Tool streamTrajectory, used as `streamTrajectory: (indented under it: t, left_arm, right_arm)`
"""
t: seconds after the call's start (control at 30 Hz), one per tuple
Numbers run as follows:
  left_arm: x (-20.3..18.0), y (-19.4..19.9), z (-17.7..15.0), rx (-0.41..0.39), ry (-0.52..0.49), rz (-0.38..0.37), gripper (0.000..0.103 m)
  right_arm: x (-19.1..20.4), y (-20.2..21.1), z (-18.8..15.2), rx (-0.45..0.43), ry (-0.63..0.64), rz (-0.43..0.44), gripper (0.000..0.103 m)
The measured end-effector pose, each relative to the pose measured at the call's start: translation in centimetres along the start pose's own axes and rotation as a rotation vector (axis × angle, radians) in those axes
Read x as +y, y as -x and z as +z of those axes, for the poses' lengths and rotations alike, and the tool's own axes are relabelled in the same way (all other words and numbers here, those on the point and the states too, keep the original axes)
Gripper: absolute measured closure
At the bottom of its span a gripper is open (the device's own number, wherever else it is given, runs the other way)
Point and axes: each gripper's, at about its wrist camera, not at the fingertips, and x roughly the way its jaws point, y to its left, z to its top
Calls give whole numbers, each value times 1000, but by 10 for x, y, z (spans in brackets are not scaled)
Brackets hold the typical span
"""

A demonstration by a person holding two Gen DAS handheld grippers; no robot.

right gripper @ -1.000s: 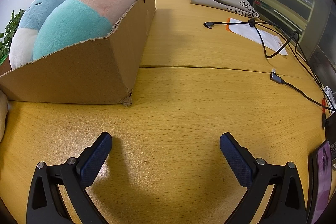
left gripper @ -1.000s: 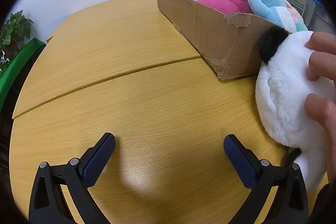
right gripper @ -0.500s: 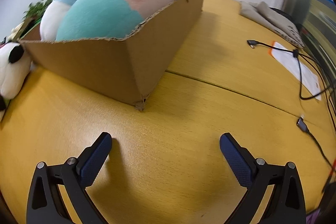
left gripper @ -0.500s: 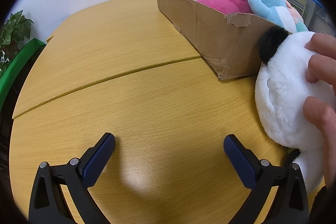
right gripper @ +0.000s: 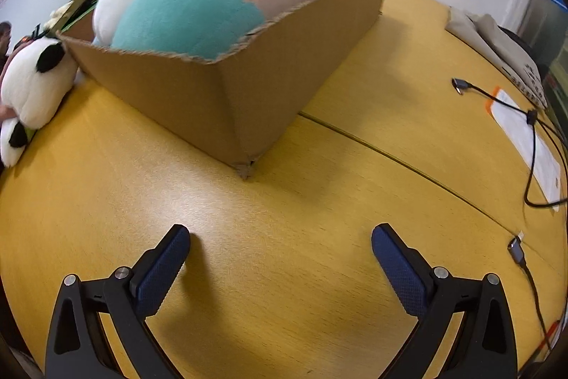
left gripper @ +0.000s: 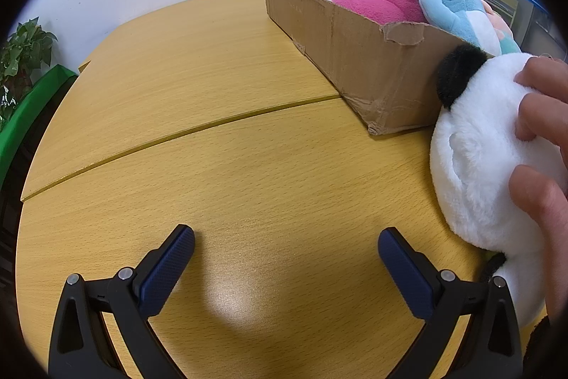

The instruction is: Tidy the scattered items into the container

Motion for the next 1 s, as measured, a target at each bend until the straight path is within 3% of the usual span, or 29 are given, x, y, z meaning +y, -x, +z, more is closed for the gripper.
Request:
streamTrajectory:
  t: [0.23, 0.53, 1.0]
  left_arm:
    - [0, -1, 0, 0, 0, 0, 0]
    - [0, -4, -1, 0, -1, 0, 0]
    - [-1, -5, -1, 0, -1, 0, 0]
  right_arm:
    - [-2, 0, 1, 23, 57, 19, 0]
    - [-10, 8, -19, -104, 83, 34, 0]
    - [-1, 8, -21, -105, 170, 97, 0]
